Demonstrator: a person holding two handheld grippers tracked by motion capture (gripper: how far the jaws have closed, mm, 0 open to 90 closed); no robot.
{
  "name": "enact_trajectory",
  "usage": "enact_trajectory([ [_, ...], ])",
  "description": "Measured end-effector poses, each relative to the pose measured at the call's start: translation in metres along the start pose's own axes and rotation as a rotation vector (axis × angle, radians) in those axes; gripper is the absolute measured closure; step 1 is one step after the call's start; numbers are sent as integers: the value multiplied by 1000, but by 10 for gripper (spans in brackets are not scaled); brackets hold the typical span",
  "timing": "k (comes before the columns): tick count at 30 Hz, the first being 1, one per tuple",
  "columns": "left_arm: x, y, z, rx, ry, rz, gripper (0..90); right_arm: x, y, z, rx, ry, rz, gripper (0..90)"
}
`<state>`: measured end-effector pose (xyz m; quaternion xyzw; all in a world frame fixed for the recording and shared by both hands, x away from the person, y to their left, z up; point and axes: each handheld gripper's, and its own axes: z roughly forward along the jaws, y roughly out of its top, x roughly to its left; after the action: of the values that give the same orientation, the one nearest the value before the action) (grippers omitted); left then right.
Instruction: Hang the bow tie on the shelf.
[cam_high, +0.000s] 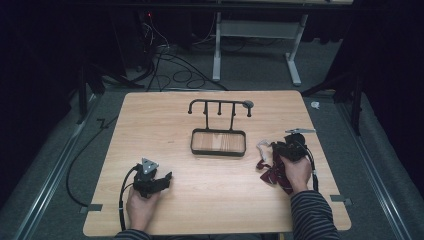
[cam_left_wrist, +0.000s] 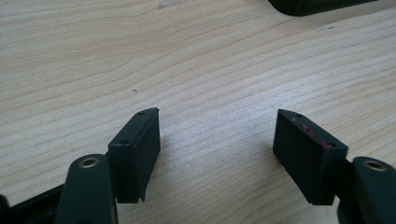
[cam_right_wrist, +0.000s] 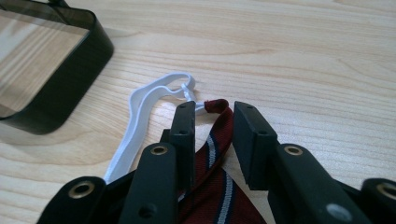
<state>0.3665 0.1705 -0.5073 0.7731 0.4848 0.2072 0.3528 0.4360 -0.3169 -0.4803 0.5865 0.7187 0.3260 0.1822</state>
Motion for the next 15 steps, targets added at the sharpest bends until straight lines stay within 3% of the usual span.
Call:
enact_trajectory([
  [6, 0, 0, 0, 0, 0, 0, 323, 2, -1, 6, 25, -22, -17, 724],
  [15, 0, 0, 0, 0, -1, -1, 324, 5, -2, 12, 44, -43, -49, 860],
])
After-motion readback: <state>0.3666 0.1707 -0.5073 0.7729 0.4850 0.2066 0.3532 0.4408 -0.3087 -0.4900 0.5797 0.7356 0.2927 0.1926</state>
